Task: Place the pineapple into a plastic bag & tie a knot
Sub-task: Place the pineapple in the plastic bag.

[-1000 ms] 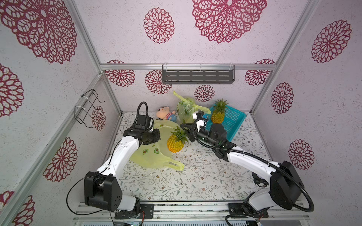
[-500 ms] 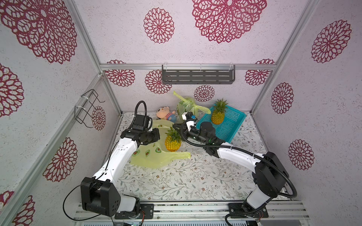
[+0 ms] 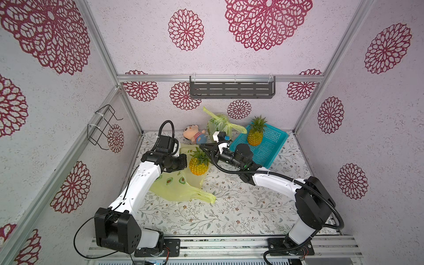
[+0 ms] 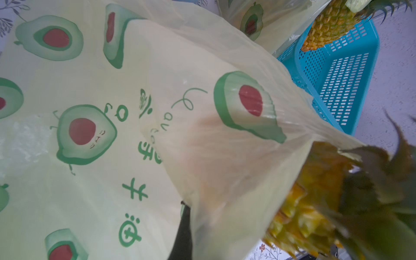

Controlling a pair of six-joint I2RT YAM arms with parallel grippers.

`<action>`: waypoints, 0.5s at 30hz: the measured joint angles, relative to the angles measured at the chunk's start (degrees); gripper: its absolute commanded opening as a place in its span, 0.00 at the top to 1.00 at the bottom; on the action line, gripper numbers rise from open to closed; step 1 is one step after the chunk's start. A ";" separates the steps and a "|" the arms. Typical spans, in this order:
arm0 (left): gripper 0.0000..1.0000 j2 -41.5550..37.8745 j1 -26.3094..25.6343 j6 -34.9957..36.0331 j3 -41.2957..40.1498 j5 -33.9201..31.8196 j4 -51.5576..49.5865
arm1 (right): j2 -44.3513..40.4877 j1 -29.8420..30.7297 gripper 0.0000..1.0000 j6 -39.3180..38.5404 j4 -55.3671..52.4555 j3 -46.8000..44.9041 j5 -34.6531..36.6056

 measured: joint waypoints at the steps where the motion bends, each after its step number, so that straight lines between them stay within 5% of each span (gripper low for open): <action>1: 1.00 0.20 0.00 0.37 0.00 0.31 -0.24 | 0.04 0.00 1.00 -0.20 0.07 -0.52 0.00; 15: 1.00 9.05 0.35 6.56 2.49 3.74 -5.25 | 7.32 0.00 1.00 -3.54 0.44 -1.70 0.48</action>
